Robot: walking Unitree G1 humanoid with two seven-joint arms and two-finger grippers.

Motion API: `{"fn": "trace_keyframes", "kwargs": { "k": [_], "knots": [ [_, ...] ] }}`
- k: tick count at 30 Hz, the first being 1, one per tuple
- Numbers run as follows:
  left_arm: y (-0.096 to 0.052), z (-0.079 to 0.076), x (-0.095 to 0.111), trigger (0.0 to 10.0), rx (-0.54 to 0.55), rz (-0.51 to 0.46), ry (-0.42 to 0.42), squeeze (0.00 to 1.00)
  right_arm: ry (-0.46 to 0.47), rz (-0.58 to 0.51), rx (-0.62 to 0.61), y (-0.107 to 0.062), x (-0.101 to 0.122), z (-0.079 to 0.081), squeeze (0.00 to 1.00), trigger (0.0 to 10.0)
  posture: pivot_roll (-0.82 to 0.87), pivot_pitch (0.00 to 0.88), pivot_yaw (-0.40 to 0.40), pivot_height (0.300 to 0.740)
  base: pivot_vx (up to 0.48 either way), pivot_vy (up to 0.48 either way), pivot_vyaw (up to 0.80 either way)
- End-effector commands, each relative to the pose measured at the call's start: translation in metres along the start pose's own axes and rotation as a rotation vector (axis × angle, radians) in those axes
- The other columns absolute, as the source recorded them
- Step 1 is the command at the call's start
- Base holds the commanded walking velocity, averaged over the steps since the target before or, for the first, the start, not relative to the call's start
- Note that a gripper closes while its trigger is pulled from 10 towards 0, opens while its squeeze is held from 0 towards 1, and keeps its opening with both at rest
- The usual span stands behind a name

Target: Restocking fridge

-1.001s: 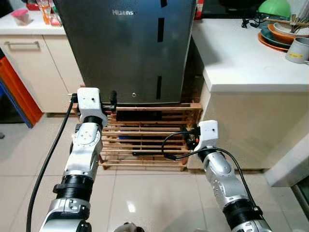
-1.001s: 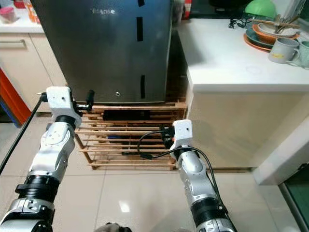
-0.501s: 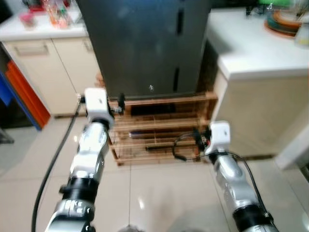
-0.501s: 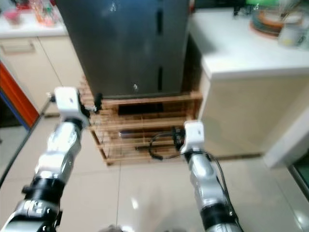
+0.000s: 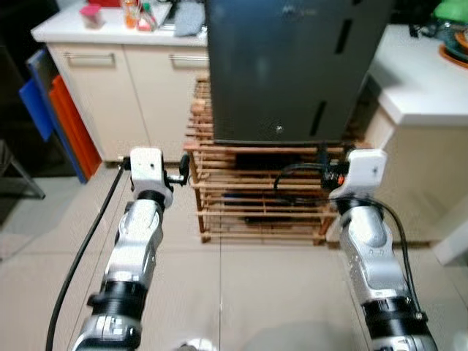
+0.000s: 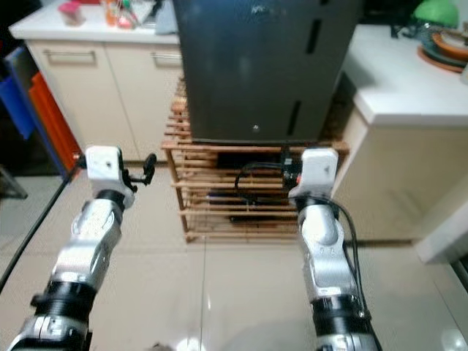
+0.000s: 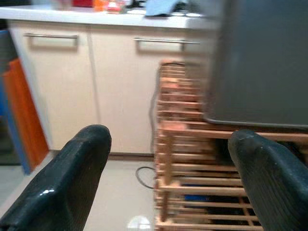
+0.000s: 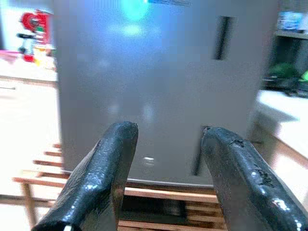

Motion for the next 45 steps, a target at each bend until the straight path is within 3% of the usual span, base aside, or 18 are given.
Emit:
{"fn": "trace_keyframes", "kwargs": {
  "k": [1, 6, 10, 13, 20, 35, 45],
  "knots": [
    [0.003, -0.004, 0.012, 10.0, 0.0, -0.036, 0.01, 0.0, 0.003, 0.028, 0.021, 0.0, -0.005, 0.003, 0.0, 10.0, -0.07, 0.0, 0.008, 0.74, 0.0, 0.42, 0.0],
    [0.005, -0.001, 0.019, 10.0, 0.028, -0.061, 0.098, 0.0, -0.006, 0.074, 0.075, -0.01, -0.017, 0.015, 0.0, 10.0, -0.06, 0.0, 0.014, 0.74, 0.0, 0.23, 0.0],
    [0.01, -0.004, 0.023, 10.0, 0.001, -0.046, 0.076, 0.0, -0.008, 0.123, 0.097, -0.023, -0.032, 0.022, 0.0, 10.0, -0.06, 0.0, 0.021, 0.74, 0.111, 0.0, 0.0],
    [0.013, -0.009, 0.027, 10.0, -0.014, -0.052, 0.084, 0.0, -0.015, 0.145, 0.094, -0.026, -0.04, 0.02, 0.0, 10.0, -0.05, 0.0, 0.028, 0.74, 0.449, 0.0, 0.0],
    [0.017, -0.019, 0.035, 10.0, -0.029, -0.087, 0.073, 0.0, 0.023, 0.219, 0.003, -0.028, -0.056, -0.001, 0.0, 10.0, -0.07, 0.0, 0.019, 0.74, 0.454, 0.0, 0.0],
    [0.018, -0.026, 0.026, 10.0, -0.023, -0.067, 0.034, 0.0, -0.024, 0.214, 0.035, -0.023, -0.056, -0.007, 0.0, 10.0, -0.09, 0.0, -0.008, 0.74, 0.454, 0.0, 0.0],
    [0.022, -0.015, 0.033, 10.0, 0.004, -0.076, 0.058, 0.0, -0.022, 0.233, 0.022, -0.026, -0.062, -0.009, 0.0, 10.0, -0.09, 0.0, 0.013, 0.74, 0.055, 0.46, -0.48]
  ]
}}
Point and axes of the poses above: a point about 5 cm out from each wrist's last joint towards the gripper, its own y axis pointing out of the wrist towards the gripper, its own x axis along the axis of the wrist's last joint, z = x × y, the point moved 4 cm from there along y, pointing out of the wrist towards the gripper, and after that the axes turned 13 degrees about -y, right-handed, at the moved point
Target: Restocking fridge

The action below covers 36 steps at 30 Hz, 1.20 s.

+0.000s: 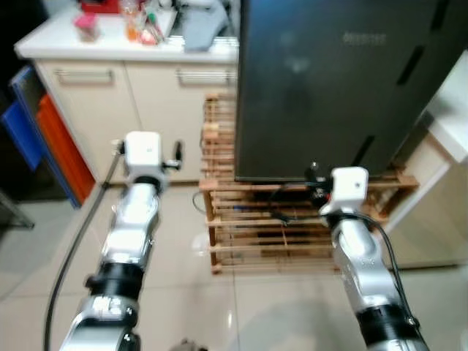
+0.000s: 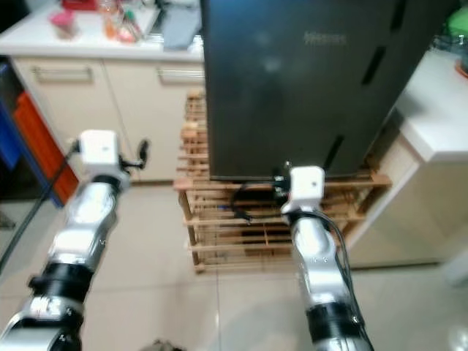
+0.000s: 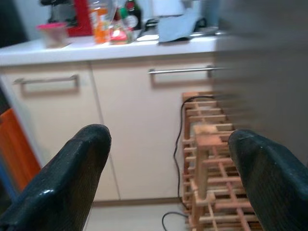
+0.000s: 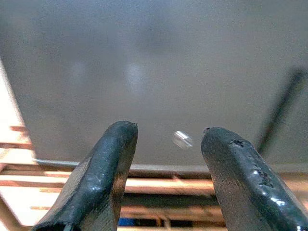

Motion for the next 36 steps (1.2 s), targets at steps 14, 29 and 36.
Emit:
{"fn": "trace_keyframes", "kwargs": {
  "k": [14, 29, 36],
  "knots": [
    [0.002, -0.004, 0.001, 10.0, -0.026, -0.006, -0.01, 0.0, -0.015, 0.046, -0.048, -0.006, -0.017, -0.018, 0.0, 10.0, -0.09, 0.0, 0.017, 0.74, 0.0, 0.471, -0.8],
    [0.004, -0.026, 0.013, 10.0, -0.124, -0.064, 0.032, 0.0, -0.029, 0.04, -0.063, -0.006, -0.016, -0.022, 0.0, 10.0, -0.11, 0.0, 0.025, 0.74, 0.0, 0.476, -0.8],
    [0.007, -0.036, 0.019, 10.0, -0.134, -0.086, 0.004, 0.0, -0.037, 0.034, -0.052, -0.005, -0.014, -0.021, 0.0, 10.0, -0.11, 0.0, 0.002, 0.74, 0.0, 0.48, -0.78]
  ]
}}
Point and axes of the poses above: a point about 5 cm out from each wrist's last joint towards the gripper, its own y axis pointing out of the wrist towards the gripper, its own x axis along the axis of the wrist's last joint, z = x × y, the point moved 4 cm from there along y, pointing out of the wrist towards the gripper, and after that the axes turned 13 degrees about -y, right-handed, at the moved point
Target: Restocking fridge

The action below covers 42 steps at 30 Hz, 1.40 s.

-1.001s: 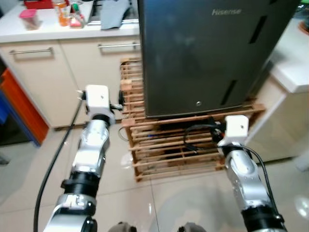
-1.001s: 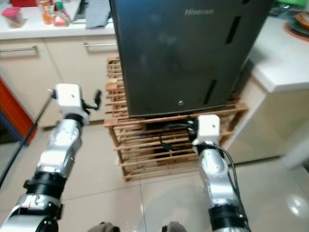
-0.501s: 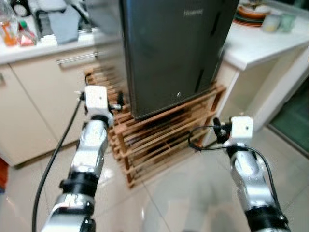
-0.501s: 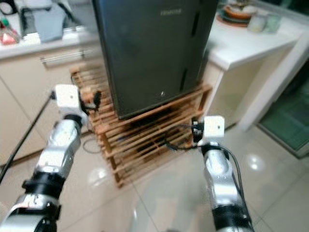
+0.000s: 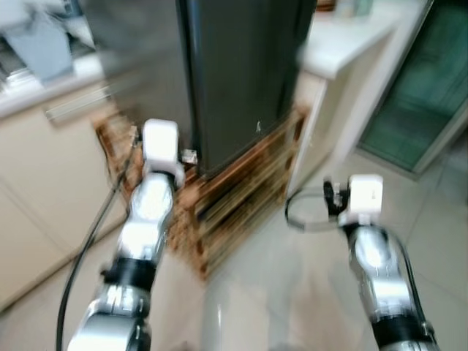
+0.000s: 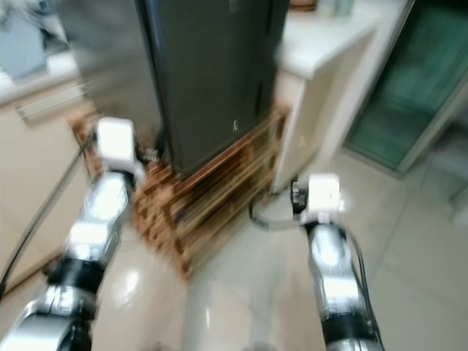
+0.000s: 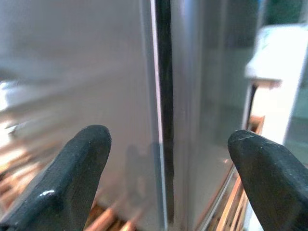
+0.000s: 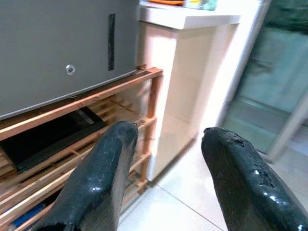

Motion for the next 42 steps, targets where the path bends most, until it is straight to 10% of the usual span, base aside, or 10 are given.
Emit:
{"fn": "trace_keyframes", "kwargs": {
  "k": [1, 20, 28, 31, 42],
  "knots": [
    [0.0, 0.009, 0.005, 10.0, 0.028, -0.018, 0.007, 0.0, 0.003, -0.032, 0.011, 0.003, 0.01, 0.003, 0.0, 10.0, -0.11, 0.0, 0.001, 0.74, 0.0, 0.48, -0.77],
    [0.013, -0.015, 0.018, 10.0, -0.028, -0.046, 0.008, 0.0, -0.004, -0.071, 0.017, 0.005, 0.021, 0.007, 0.0, 10.0, -0.13, 0.0, 0.01, 0.74, 0.0, 0.126, -0.2],
    [-0.079, 0.035, -0.004, 10.0, -0.028, -0.054, -0.071, 0.0, -0.016, -0.162, -0.074, -0.052, 0.042, -0.02, 0.0, 10.0, -0.12, 0.0, 0.011, 0.74, 0.0, 0.0, 0.0],
    [-0.11, 0.019, 0.0, 10.0, -0.069, -0.016, -0.061, 0.0, -0.012, -0.136, -0.159, -0.074, 0.04, -0.049, 0.0, 10.0, -0.11, 0.0, -0.008, 0.74, 0.0, 0.0, 0.0],
    [-0.065, -0.003, 0.043, 10.0, -0.109, -0.127, -0.143, 0.0, 0.013, -0.14, -0.109, -0.047, 0.05, -0.022, 0.0, 10.0, -0.11, 0.0, 0.016, 0.74, 0.27, 0.0, 0.0]
  ]
}}
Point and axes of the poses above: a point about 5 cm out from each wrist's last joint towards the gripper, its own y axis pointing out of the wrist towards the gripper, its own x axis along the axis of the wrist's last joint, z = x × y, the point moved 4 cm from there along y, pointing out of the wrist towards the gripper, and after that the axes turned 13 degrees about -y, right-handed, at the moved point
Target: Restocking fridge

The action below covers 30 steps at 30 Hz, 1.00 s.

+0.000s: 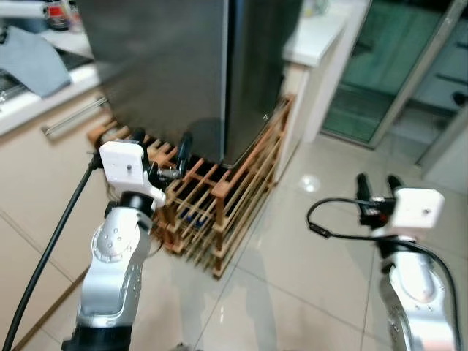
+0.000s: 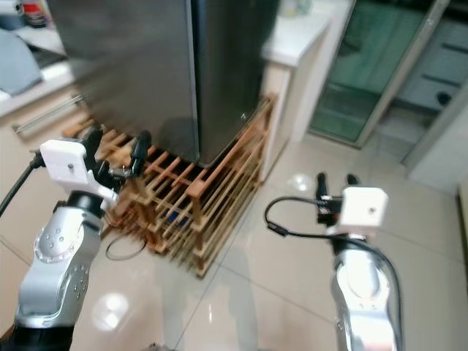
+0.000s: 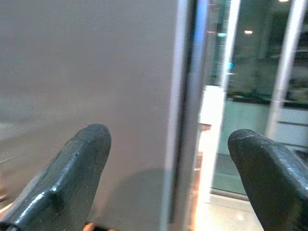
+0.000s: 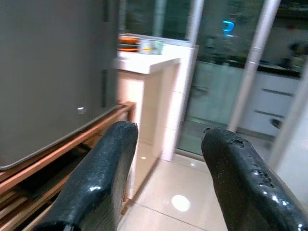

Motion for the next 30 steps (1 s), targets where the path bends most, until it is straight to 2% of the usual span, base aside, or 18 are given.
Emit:
{"fn": "trace_keyframes", "kwargs": {
  "k": [1, 3, 9, 15, 16, 19, 22, 27, 29, 30],
  "knots": [
    [0.007, 0.001, -0.001, 10.0, 0.009, 0.022, -0.014, 0.0, -0.003, 0.007, 0.002, 0.008, 0.002, 0.003, 0.0, 10.0, -0.11, 0.0, 0.019, 0.74, 0.458, 0.0, 0.0],
    [0.01, 0.001, 0.0, 10.0, 0.01, 0.022, -0.02, 0.0, -0.003, 0.01, 0.01, 0.013, 0.001, 0.004, 0.0, 10.0, -0.11, 0.0, 0.018, 0.74, 0.463, 0.0, 0.0],
    [0.015, -0.001, 0.001, 10.0, 0.02, 0.021, -0.048, 0.0, 0.004, 0.051, -0.023, 0.019, -0.011, -0.009, 0.0, 10.0, -0.1, 0.0, 0.012, 0.74, 0.48, 0.0, 0.0],
    [0.019, 0.005, 0.003, 10.0, 0.071, 0.004, -0.027, 0.0, -0.003, 0.047, 0.023, 0.024, -0.01, 0.001, 0.0, 10.0, -0.1, 0.0, 0.009, 0.74, 0.455, 0.0, 0.0],
    [0.023, 0.002, 0.006, 10.0, 0.067, -0.009, 0.012, 0.0, -0.014, 0.034, 0.049, 0.026, -0.008, 0.008, 0.0, 10.0, -0.1, 0.0, 0.009, 0.74, 0.0, 0.0, 0.0],
    [0.029, 0.0, 0.001, 10.0, 0.066, 0.022, 0.052, 0.0, -0.015, 0.025, 0.055, 0.029, -0.006, 0.011, 0.0, 10.0, -0.1, 0.0, 0.009, 0.74, 0.0, 0.0, 0.0],
    [0.035, -0.001, -0.001, 10.0, 0.063, 0.04, 0.032, 0.0, -0.008, 0.024, 0.049, 0.032, -0.006, 0.01, 0.0, 10.0, -0.11, 0.0, 0.017, 0.74, 0.0, 0.0, 0.0],
    [0.045, -0.001, 0.006, 10.0, 0.05, 0.02, 0.022, 0.0, -0.002, 0.02, 0.044, 0.036, -0.006, 0.01, 0.0, 10.0, -0.11, 0.0, 0.031, 0.74, 0.0, 0.0, 0.0],
    [0.049, -0.002, 0.007, 10.0, 0.045, 0.019, 0.03, 0.0, -0.003, 0.019, 0.042, 0.038, -0.006, 0.009, 0.0, 10.0, -0.11, 0.0, 0.034, 0.74, 0.0, 0.0, 0.0],
    [0.054, -0.003, 0.006, 10.0, 0.048, 0.022, 0.059, 0.0, -0.003, 0.018, 0.039, 0.039, -0.007, 0.009, 0.0, 10.0, -0.11, 0.0, 0.036, 0.74, 0.0, 0.0, 0.0]
  ]
}}
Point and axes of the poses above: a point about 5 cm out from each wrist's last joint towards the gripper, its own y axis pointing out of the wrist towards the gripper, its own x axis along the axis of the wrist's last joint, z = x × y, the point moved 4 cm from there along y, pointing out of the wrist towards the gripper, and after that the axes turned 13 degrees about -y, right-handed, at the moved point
